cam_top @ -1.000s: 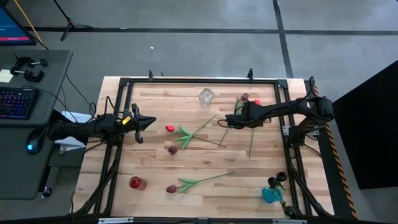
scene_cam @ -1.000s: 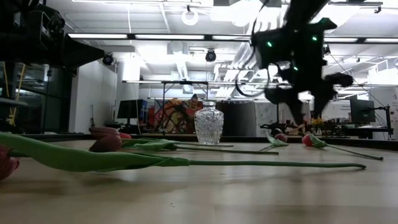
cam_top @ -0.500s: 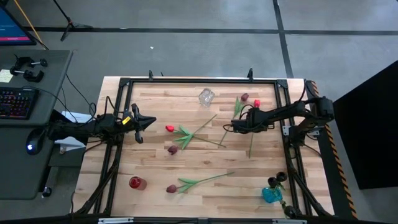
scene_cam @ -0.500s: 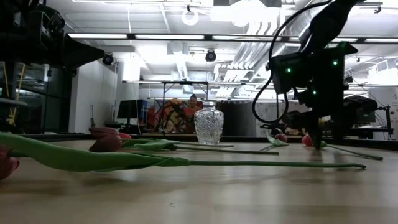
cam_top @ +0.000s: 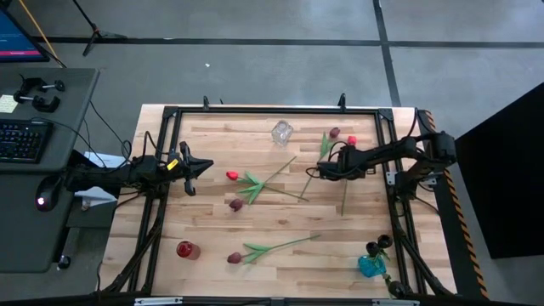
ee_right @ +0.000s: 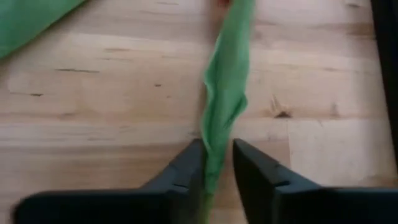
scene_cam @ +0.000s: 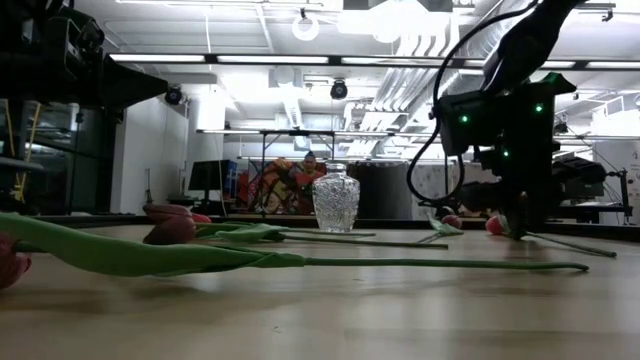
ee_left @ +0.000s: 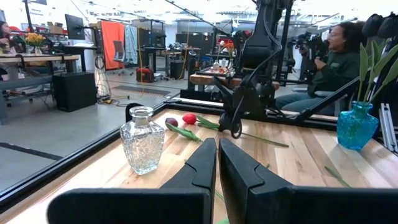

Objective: Sort flowers into vase by color
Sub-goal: Put the right pink flower into the transparent vase

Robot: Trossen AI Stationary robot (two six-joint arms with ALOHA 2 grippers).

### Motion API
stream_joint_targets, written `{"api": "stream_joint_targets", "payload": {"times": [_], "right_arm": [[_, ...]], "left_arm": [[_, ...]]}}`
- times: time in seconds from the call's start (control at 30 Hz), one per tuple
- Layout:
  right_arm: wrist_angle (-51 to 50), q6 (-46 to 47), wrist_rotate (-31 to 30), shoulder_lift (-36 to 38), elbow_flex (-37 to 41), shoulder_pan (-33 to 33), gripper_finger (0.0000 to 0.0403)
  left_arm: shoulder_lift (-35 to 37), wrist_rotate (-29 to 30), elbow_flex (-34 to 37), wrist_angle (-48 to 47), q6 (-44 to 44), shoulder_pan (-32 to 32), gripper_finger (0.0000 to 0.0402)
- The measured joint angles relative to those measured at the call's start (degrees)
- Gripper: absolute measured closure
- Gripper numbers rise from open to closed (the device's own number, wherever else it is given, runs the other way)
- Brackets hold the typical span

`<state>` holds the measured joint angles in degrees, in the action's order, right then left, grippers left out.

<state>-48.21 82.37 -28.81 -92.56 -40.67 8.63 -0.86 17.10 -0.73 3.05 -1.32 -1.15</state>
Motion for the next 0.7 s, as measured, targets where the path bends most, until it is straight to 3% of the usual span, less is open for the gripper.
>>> {"api": "stream_joint_targets", "payload": {"times": [0.1,0.23,0.4,0.6,0.7], "right_arm": [[1.2,-3.0,-1.2,0.0,0.6,0.5,0.0388],[0.1,-4.4,-2.9,0.1,-0.2,-0.3,0.0391],[-5.2,-4.4,-9.4,2.0,-6.8,-5.3,0.0397],[-4.6,-11.7,-27.6,5.0,-17.8,-11.3,0.0399],[4.4,-22.3,-37.5,5.6,-21.7,-13.4,0.0401]], "left_arm": [[0.0,0.0,0.0,0.0,0.0,0.0,0.0394],[0.0,0.0,0.0,0.0,0.0,0.0,0.0394],[0.0,0.0,0.0,0.0,0.0,0.0,0.0394],[0.0,0.0,0.0,0.0,0.0,0.0,0.0394],[0.0,0.0,0.0,0.0,0.0,0.0,0.0394]]}}
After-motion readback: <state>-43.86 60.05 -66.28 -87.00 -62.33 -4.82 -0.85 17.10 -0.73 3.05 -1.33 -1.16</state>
